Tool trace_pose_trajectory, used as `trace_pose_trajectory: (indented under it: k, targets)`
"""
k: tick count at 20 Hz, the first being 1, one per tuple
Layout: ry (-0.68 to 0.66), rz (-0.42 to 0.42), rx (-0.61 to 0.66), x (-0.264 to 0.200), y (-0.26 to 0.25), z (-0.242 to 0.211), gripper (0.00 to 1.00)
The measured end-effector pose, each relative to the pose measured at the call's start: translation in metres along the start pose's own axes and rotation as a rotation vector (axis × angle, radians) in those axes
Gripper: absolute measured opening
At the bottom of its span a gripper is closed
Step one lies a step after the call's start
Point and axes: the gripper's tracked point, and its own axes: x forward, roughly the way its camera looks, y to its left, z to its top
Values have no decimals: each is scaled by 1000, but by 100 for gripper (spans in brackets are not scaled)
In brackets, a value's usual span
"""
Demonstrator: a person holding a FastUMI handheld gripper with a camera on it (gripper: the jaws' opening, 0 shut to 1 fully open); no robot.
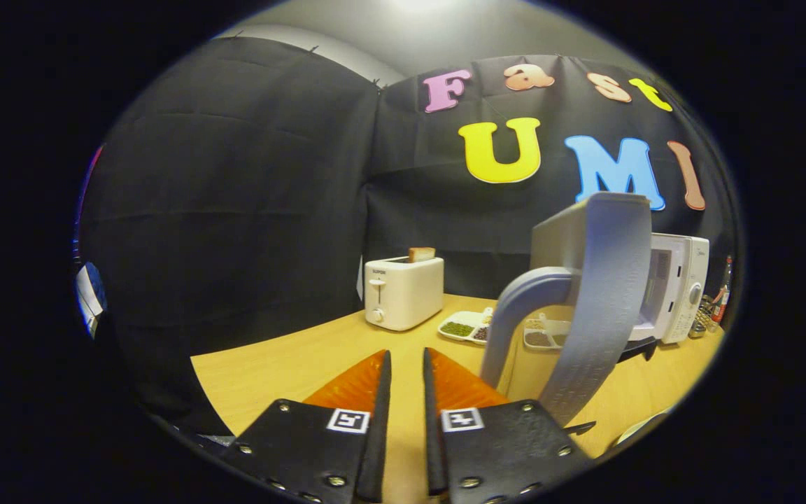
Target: Open the microwave, put the food inside, and close the microwave door.
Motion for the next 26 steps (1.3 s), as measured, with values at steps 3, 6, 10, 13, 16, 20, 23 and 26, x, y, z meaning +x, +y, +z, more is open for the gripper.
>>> trace_pose_trajectory:
  k: [3,6,10,13,16,20,23,26]
  targets:
    - [2,-13,6,-2,-13,3,4]
    - [-15,-76,-9,-14,-49,9,1]
    - [3,-152,4,-30,-110,14,1]
    - [-12,-219,-28,-39,-164,26,1]
    - [5,-279,13,-39,-219,27,1]
    - [10,-381,29,-40,-292,27,1]
    - [13,-450,25,-35,-337,31,1]
    - [12,-488,26,-25,-369,38,1]
